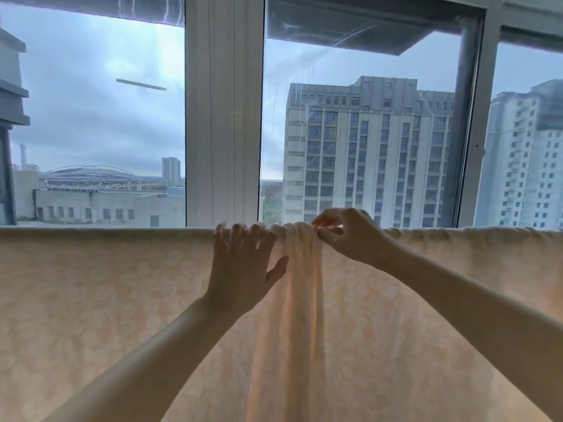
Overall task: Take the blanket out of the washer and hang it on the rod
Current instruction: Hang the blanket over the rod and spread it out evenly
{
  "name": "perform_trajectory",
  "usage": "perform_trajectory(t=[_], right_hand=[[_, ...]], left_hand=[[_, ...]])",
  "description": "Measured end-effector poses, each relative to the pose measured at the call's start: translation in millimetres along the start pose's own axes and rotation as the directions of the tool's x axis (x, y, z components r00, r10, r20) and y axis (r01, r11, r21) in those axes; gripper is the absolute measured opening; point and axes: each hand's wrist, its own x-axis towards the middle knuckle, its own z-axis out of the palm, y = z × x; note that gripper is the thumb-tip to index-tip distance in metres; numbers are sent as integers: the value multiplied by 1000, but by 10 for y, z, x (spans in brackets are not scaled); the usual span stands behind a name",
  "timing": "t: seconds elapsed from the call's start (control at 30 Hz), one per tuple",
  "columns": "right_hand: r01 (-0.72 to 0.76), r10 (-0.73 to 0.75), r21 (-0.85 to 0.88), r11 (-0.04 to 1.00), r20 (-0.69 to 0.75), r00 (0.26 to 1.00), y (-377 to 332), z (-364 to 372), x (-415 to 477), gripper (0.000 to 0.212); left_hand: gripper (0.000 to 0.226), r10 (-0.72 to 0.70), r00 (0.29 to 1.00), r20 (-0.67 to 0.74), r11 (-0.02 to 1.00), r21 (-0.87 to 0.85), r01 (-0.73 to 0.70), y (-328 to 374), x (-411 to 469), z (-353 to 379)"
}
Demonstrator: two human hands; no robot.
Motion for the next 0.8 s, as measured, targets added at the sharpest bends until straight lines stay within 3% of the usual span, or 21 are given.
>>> perform_trajectory(t=[0.37, 0.57, 0.8], right_hand=[[-4, -2, -34, 999, -177, 984, -1, 72, 80, 13], [-112, 68, -130, 985, -302, 951, 274, -210, 29, 13], [-179, 140, -271, 946, -157, 978, 340, -304, -61, 12]], left_hand=[[56, -8, 1000, -13, 1000, 28, 8, 17, 33, 9], [57, -13, 1000, 2, 999, 45, 13, 0, 50, 46], [52, -13, 1000, -24, 999, 41, 14, 108, 83, 63]])
